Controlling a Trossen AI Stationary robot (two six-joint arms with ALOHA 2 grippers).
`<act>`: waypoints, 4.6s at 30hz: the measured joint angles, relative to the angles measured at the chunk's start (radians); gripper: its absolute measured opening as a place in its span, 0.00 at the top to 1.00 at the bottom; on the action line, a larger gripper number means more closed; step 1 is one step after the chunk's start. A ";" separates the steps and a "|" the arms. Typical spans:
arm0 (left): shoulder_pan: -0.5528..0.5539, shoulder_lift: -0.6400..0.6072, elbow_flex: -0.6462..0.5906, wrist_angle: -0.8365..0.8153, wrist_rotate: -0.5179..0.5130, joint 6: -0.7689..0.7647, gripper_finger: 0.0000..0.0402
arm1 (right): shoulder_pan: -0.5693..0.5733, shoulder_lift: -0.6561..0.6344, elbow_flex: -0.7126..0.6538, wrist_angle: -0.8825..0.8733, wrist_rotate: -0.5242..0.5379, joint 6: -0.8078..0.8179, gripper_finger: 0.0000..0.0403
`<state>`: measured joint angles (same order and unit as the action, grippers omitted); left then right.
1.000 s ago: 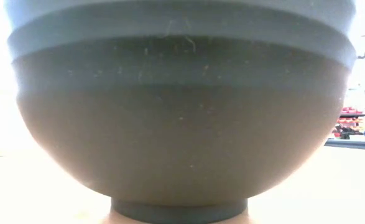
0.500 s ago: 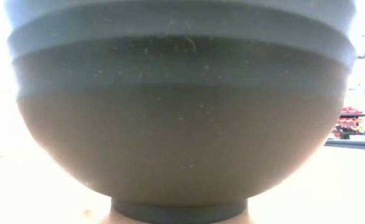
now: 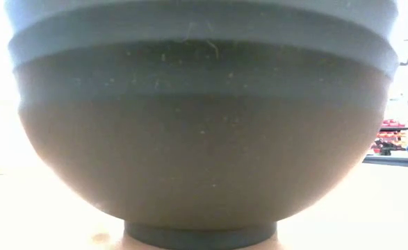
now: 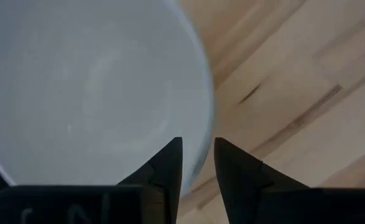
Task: Nest bowls inside each other
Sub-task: Stack the white bowl on top of the stacked black bowls
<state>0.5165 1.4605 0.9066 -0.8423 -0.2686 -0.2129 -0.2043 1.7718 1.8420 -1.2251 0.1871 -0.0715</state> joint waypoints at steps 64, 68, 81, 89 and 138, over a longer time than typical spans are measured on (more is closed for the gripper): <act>-0.126 0.518 1.169 -0.540 0.002 0.248 0.97 | 0.021 -0.602 -1.074 0.390 -0.008 0.370 0.76; -0.142 0.689 1.431 -0.669 0.002 0.307 0.97 | 0.004 -0.600 -1.074 0.407 -0.014 0.340 0.77; -0.170 0.679 1.451 -0.604 0.041 0.354 0.97 | -0.129 -0.541 -1.098 0.486 -0.094 0.250 0.90; -0.218 0.677 1.448 -0.608 0.090 0.374 0.97 | -0.243 -0.523 -1.116 0.681 -0.141 0.165 0.98; -0.299 0.678 1.449 -0.729 0.081 0.285 0.97 | -0.475 0.140 -0.510 0.774 -0.649 -0.063 1.00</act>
<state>0.2172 2.1380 2.3552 -1.5711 -0.1872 0.0721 -0.6792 1.9122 1.3323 -0.4509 -0.4614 -0.1345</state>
